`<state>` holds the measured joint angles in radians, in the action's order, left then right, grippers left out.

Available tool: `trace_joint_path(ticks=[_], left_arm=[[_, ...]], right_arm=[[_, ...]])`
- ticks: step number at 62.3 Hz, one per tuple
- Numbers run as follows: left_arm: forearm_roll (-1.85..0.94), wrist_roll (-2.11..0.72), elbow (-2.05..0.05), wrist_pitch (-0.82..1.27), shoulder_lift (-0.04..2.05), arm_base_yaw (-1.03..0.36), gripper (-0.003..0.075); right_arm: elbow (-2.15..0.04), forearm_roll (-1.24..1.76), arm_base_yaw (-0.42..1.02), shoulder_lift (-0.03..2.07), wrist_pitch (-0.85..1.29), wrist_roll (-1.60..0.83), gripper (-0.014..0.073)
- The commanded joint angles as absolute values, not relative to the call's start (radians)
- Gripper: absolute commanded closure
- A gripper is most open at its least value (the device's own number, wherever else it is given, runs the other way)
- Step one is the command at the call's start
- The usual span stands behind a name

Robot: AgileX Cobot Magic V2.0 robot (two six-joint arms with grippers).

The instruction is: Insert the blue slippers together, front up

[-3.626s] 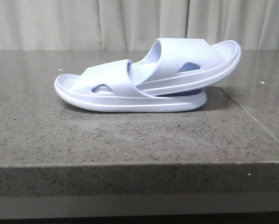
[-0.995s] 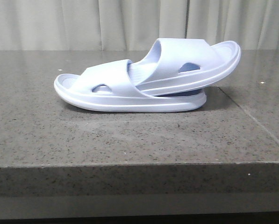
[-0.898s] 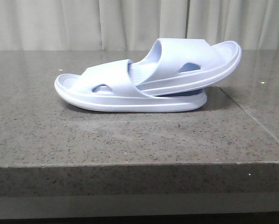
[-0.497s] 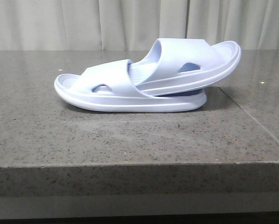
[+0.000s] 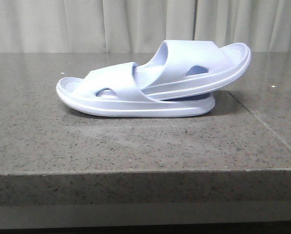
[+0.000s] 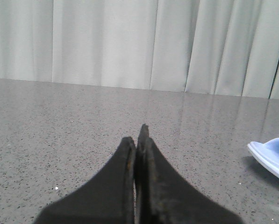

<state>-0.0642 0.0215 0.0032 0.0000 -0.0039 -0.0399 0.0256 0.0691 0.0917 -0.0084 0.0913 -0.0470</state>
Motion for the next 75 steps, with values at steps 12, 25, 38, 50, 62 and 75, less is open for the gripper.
trace_joint_path(ticks=[12,25,38,50,62,75], left_arm=[[-0.063,0.022,0.008,-0.079,-0.02,-0.036,0.0741],[-0.063,0.022,0.008,-0.079,-0.02,-0.036,0.0741],[-0.063,0.022,0.008,-0.079,-0.02,-0.036,0.0741],[-0.063,0.022,0.008,-0.079,-0.02,-0.036,0.0741],[-0.063,0.022,0.008,-0.079,-0.02,-0.036,0.0741],[-0.063,0.022,0.008,-0.079,-0.02,-0.036,0.0741]], right_arm=[[0.021,0.063,0.086,-0.028,-0.04,-0.056,0.0662],[0.021,0.063,0.086,-0.027,-0.04,-0.056,0.0662],[0.021,0.063,0.086,-0.027,-0.04,-0.056,0.0662],[0.021,0.063,0.086,-0.027,-0.04,-0.056,0.0662],[0.021,0.063,0.056,-0.027,-0.04,-0.056,0.0662],[0.021,0.063,0.035,-0.027,-0.04,-0.056,0.0662]])
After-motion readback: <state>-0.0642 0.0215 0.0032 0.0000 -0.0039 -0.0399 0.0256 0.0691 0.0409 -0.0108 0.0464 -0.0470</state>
